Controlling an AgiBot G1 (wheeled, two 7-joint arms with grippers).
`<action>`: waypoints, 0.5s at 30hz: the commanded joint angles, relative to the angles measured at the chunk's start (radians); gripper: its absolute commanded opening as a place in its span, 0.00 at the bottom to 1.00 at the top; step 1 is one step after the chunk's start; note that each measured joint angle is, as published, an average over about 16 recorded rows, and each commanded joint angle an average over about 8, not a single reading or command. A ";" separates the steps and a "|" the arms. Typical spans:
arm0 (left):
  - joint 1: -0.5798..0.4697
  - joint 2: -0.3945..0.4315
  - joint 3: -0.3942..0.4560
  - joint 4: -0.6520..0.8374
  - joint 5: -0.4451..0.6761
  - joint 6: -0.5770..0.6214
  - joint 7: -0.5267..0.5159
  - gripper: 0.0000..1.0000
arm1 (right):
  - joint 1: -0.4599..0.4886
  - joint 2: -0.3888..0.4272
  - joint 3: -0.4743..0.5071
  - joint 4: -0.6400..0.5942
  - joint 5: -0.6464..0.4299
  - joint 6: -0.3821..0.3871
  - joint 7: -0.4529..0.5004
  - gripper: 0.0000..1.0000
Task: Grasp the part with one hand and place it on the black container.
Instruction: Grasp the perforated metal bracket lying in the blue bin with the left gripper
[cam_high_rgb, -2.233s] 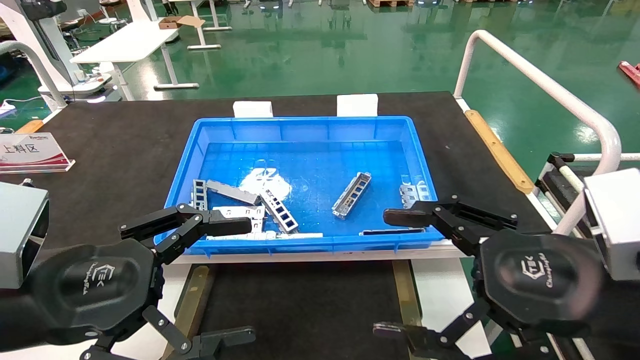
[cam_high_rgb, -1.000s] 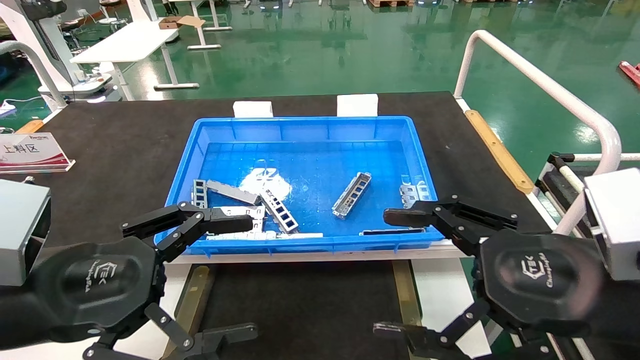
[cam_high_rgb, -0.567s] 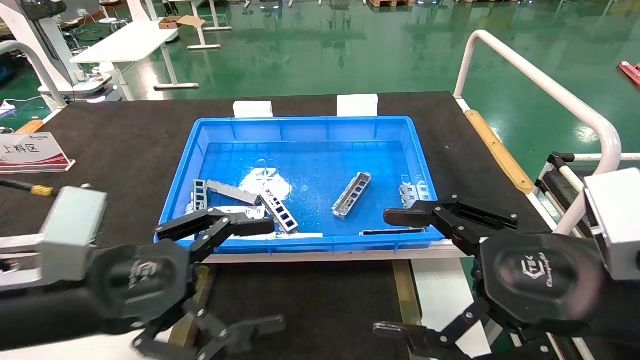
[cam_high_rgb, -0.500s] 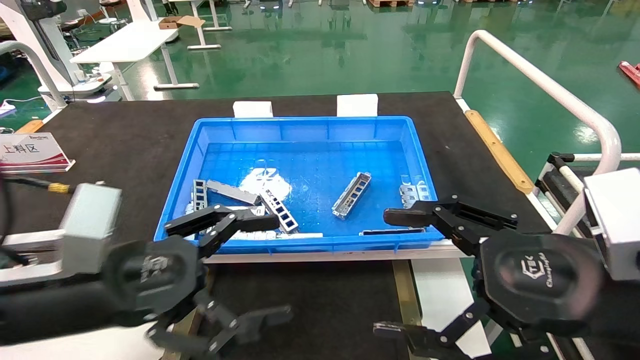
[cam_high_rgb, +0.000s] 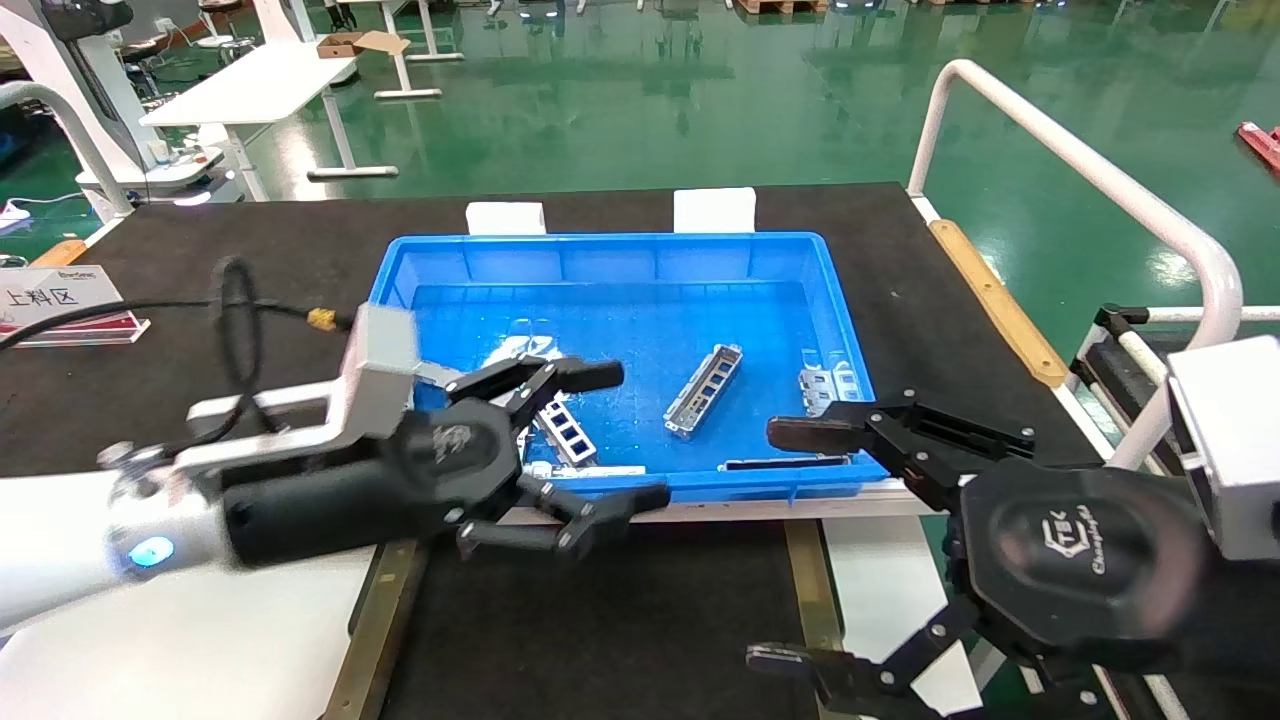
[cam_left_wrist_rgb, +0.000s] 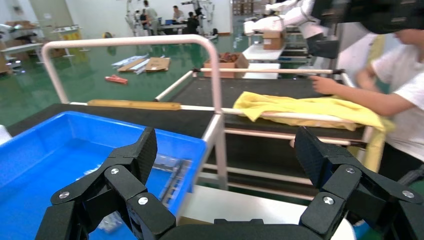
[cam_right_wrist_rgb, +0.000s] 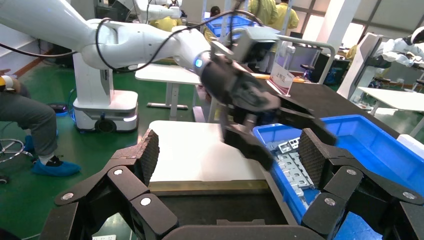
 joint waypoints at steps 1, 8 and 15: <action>-0.026 0.030 0.011 0.049 0.020 -0.006 0.020 1.00 | 0.000 0.000 0.000 0.000 0.000 0.000 0.000 1.00; -0.108 0.144 0.031 0.234 0.056 -0.039 0.092 1.00 | 0.000 0.000 -0.001 0.000 0.000 0.000 0.000 1.00; -0.198 0.252 0.053 0.431 0.107 -0.099 0.192 1.00 | 0.000 0.000 -0.001 0.000 0.001 0.001 -0.001 1.00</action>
